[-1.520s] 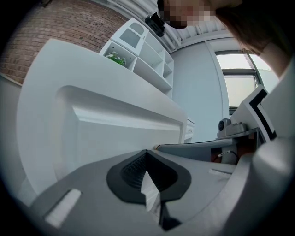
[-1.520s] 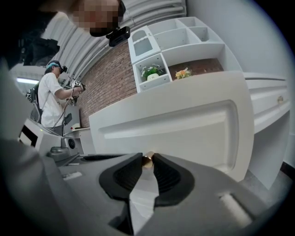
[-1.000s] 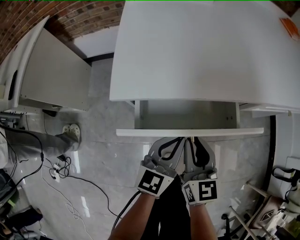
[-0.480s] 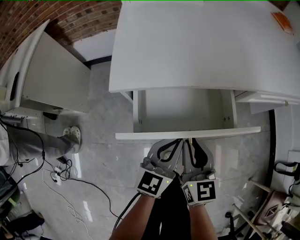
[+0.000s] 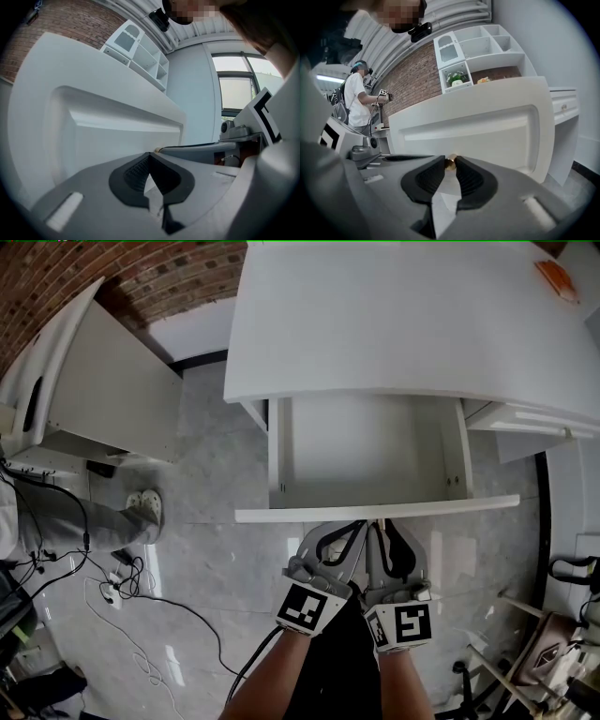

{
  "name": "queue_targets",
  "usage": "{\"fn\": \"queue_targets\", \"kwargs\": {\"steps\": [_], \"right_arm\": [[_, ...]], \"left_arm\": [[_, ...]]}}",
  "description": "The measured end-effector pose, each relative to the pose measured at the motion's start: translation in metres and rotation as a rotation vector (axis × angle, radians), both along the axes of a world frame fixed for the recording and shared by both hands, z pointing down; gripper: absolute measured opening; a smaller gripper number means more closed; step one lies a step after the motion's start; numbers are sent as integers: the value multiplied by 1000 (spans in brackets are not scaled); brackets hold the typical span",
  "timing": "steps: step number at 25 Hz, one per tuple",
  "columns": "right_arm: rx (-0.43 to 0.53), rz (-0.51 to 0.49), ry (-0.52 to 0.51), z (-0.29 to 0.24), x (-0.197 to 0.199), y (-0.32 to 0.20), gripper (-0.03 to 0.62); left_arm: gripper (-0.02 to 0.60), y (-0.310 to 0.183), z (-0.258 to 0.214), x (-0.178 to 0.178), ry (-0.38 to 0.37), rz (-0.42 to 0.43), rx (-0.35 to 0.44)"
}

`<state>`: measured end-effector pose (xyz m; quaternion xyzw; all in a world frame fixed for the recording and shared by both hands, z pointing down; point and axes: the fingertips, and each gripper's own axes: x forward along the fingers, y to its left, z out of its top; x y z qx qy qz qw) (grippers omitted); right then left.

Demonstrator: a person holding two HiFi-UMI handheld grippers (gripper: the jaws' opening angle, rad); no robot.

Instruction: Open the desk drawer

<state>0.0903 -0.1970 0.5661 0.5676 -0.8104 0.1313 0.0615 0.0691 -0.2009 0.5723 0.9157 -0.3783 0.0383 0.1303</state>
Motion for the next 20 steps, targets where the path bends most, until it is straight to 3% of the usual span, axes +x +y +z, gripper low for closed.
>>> {"fn": "queue_targets", "kwargs": {"steps": [13,20], "right_arm": [[3,13,10,1,2,35,71],[2,14,9,1,2,50,72]], "left_arm": [[-8,35,2,2,1,6,-10],[-8,50,6,2,-2,12,23]]}}
